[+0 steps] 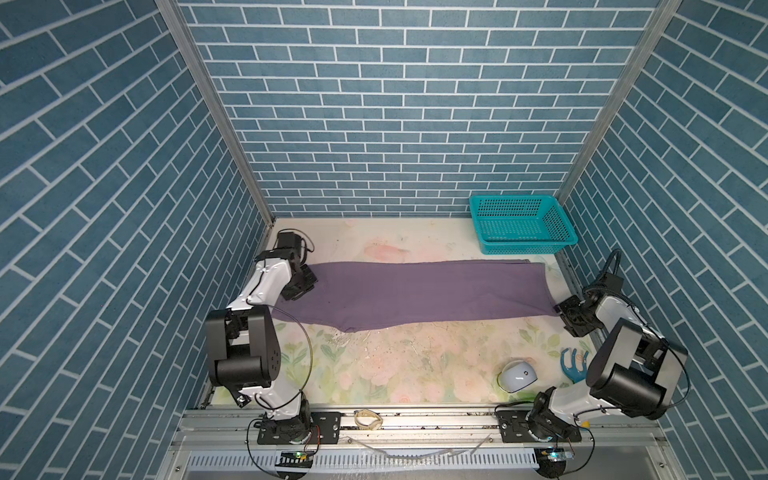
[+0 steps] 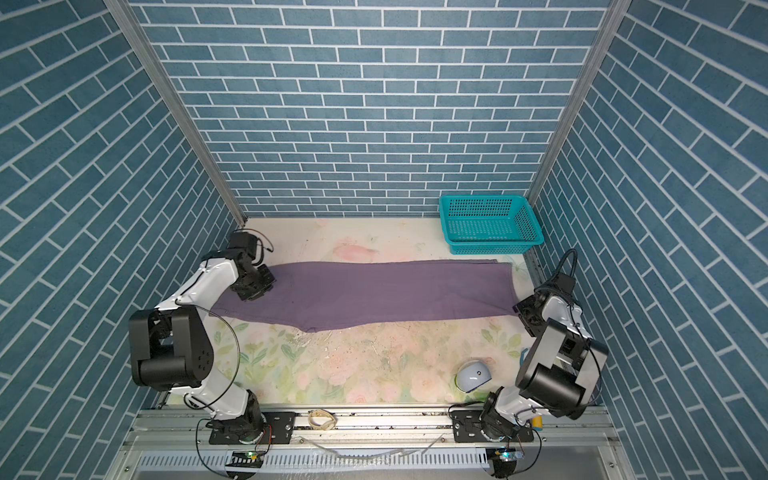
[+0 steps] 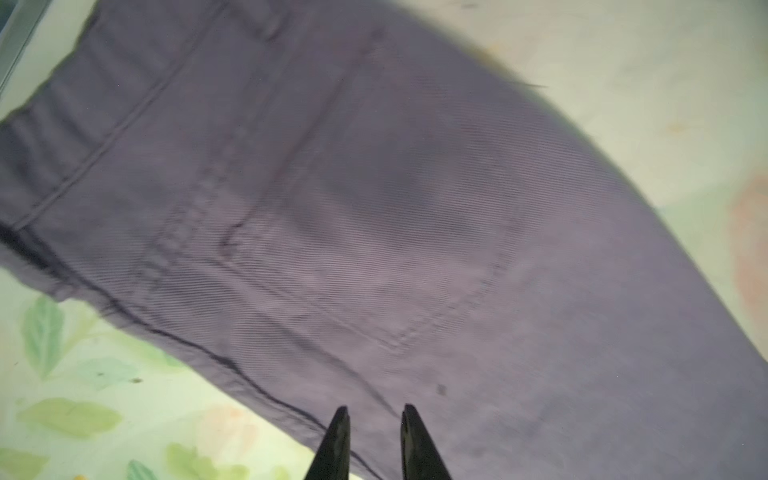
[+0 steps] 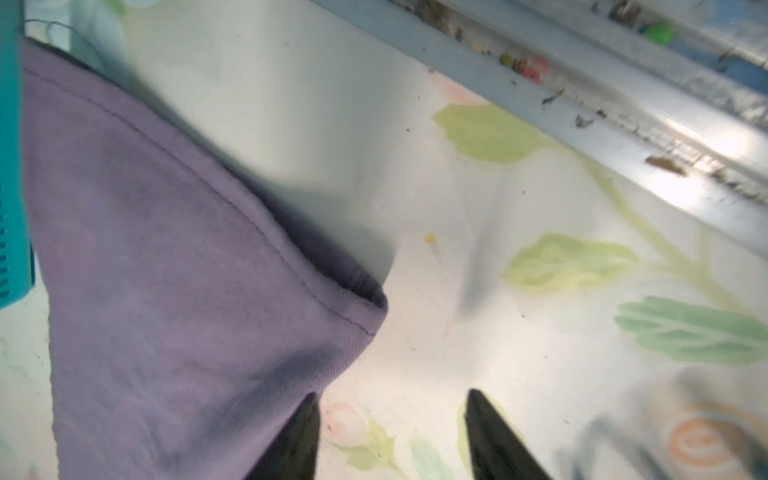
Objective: Fold and stack the trousers
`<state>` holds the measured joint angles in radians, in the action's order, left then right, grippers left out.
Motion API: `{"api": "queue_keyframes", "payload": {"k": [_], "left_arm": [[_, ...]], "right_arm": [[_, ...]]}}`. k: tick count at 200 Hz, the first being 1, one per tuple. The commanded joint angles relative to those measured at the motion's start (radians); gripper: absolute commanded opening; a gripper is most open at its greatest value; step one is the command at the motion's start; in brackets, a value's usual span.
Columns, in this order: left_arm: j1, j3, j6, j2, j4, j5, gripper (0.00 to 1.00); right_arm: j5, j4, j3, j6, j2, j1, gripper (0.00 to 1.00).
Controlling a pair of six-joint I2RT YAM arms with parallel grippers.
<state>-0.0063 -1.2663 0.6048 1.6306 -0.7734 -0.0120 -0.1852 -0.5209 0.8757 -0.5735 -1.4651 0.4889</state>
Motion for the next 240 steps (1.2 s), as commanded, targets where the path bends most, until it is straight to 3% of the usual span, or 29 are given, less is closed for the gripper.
{"api": "queue_keyframes", "payload": {"k": [1,26,62,86,120,133,159,181,185,240], "left_arm": [[-0.144,-0.06,0.002,0.002,-0.043,0.053,0.25],[-0.33,-0.153,0.028,0.081,-0.037,0.065,0.25],[-0.544,-0.308,0.033,0.241,-0.012,0.037,0.25],[-0.635,-0.432,0.014,0.352,-0.035,0.006,0.23],[-0.702,-0.528,0.009,0.449,-0.033,-0.022,0.23],[-0.714,-0.527,0.022,0.469,-0.014,-0.043,0.23],[-0.731,-0.516,0.043,0.503,0.009,-0.078,0.21],[-0.745,-0.473,0.064,0.511,0.035,-0.092,0.21],[-0.747,-0.463,0.068,0.511,0.041,-0.094,0.21],[-0.754,-0.402,0.107,0.498,0.059,-0.096,0.17]], "right_arm": [[0.03,-0.079,0.037,0.019,0.012,-0.041,0.99],[0.024,-0.068,0.053,0.024,-0.041,-0.125,0.99],[-0.021,0.012,0.091,-0.012,-0.143,-0.143,0.99],[0.012,0.005,0.142,-0.026,-0.209,-0.142,0.99],[0.038,0.036,0.161,-0.053,-0.275,-0.142,0.9],[0.03,0.065,0.16,-0.067,-0.304,-0.143,0.83],[-0.009,0.157,0.145,-0.095,-0.355,-0.143,0.58],[-0.05,0.196,0.153,-0.099,-0.397,-0.143,0.14],[-0.052,0.197,0.152,-0.1,-0.399,-0.144,0.0],[-0.053,0.202,0.158,-0.065,-0.305,-0.149,0.0]]}}
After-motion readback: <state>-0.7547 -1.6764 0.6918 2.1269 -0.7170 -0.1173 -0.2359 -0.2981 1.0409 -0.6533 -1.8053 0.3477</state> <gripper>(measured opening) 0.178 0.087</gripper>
